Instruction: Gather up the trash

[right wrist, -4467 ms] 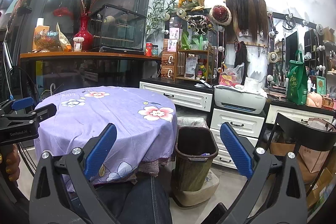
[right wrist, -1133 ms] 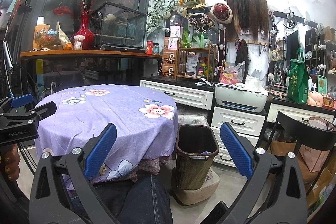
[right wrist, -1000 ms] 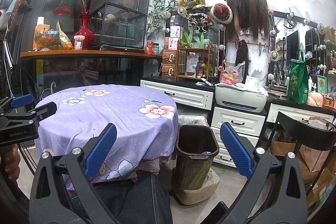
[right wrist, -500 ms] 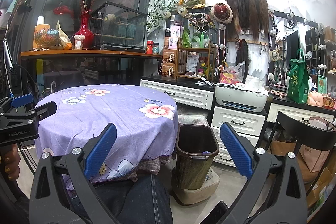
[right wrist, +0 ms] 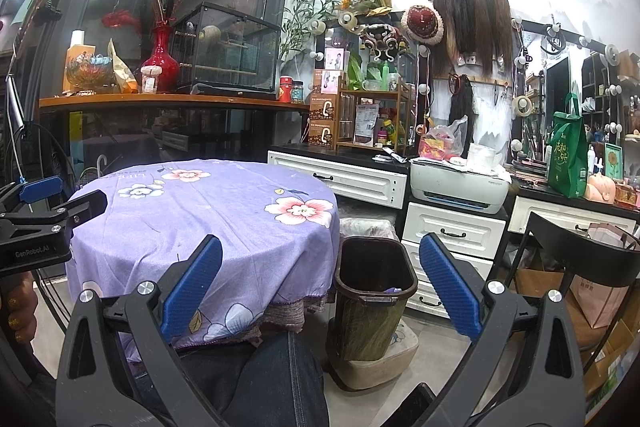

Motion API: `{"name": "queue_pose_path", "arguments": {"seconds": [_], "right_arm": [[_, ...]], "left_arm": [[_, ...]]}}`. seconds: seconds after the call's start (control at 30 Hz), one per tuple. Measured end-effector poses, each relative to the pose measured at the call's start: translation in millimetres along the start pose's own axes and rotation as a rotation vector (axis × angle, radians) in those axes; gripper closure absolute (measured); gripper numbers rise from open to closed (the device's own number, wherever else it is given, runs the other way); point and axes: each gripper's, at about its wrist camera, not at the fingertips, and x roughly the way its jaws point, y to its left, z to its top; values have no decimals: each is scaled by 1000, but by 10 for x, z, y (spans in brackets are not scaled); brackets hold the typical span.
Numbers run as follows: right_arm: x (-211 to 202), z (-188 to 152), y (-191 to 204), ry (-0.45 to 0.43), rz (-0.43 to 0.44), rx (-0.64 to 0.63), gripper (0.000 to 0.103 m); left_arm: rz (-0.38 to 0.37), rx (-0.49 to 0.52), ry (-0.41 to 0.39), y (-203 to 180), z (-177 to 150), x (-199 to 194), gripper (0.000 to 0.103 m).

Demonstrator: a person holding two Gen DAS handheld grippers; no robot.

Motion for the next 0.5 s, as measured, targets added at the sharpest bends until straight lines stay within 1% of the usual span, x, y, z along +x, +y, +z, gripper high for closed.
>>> {"name": "queue_pose_path", "arguments": {"seconds": [0.5], "right_arm": [[0,2,0,1,0,1,6]], "left_arm": [[0,3,-2,7,-3,11,5]]}}
